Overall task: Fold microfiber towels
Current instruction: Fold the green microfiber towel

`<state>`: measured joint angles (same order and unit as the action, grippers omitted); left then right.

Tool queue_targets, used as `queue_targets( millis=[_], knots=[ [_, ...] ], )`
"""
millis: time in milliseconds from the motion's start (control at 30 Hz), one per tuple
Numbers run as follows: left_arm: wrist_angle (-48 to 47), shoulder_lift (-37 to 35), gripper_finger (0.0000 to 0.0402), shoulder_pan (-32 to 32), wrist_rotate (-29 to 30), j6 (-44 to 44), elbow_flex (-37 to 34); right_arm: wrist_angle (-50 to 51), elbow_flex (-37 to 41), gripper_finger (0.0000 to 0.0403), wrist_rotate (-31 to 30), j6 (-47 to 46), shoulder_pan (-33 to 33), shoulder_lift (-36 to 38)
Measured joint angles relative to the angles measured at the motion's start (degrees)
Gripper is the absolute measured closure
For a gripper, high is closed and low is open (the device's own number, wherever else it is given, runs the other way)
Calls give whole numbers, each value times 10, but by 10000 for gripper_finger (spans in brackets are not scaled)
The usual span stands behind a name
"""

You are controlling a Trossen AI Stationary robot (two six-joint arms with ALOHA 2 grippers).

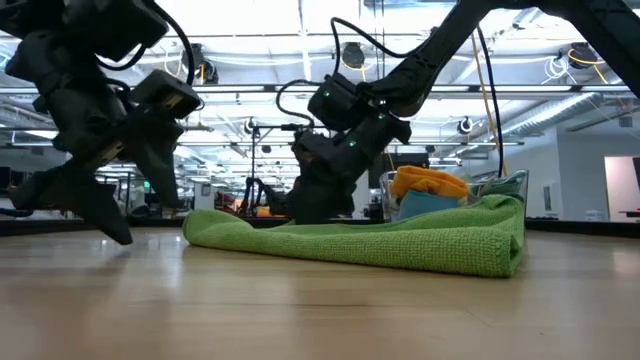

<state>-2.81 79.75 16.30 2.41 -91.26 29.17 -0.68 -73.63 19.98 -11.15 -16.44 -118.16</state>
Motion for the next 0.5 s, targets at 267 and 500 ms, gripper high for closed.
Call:
queue_targets(
  millis=[267, 500],
  knots=[
    [8, 0, 135, 5, -9, 0, 0, 15, -1, 272, -77, -3, 21, -10],
    [21, 0, 154, -9, 21, -30, 0, 36, -1, 392, -86, 1, 22, -11]
  ],
)
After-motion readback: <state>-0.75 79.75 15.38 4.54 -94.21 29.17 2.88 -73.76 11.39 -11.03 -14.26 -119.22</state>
